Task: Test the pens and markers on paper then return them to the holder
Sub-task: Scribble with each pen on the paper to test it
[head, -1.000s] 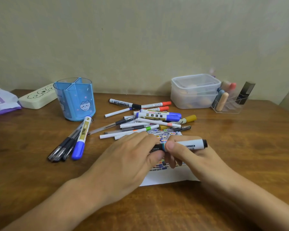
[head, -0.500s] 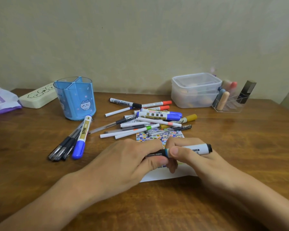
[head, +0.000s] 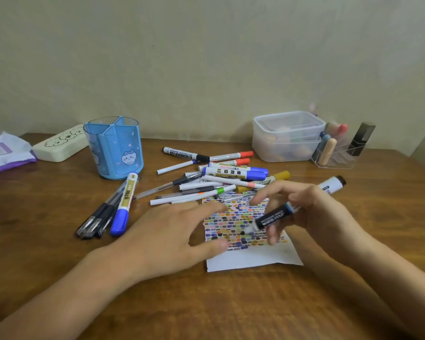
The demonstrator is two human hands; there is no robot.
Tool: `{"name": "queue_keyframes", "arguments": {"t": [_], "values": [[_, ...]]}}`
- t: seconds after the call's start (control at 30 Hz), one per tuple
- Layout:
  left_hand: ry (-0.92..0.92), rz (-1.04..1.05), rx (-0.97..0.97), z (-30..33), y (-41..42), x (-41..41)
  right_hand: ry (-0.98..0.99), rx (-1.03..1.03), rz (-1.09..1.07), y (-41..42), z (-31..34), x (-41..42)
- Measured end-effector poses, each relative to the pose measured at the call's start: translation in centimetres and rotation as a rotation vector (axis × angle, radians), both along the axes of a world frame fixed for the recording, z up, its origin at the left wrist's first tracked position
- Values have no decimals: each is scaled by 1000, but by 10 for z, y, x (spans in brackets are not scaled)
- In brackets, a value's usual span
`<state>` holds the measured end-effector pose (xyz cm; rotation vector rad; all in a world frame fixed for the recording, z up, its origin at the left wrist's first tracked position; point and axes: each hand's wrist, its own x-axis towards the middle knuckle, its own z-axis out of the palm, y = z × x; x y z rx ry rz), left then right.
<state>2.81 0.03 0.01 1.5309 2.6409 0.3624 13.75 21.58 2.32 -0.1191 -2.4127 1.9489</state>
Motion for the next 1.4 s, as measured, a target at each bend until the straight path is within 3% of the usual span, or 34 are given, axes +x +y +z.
{"name": "queue_keyframes", "arguments": {"t": [0.07,0.33,0.5,1.03,1.4], "values": [[46,-30,-74,-4,1,-4,34,-29,-13,11,-9,8],[40,-57,-137,-3,0,-6,-78,199,-179,0,-9,11],[63,-65,-141,-7,0,-8,14,245,-247,-7,-21,22],[38,-60,-147,-12,3,-13,151,327,-202,-2,-45,28],[23,-54,-193,-8,4,-10,110,403,-199,0,-46,28]]}}
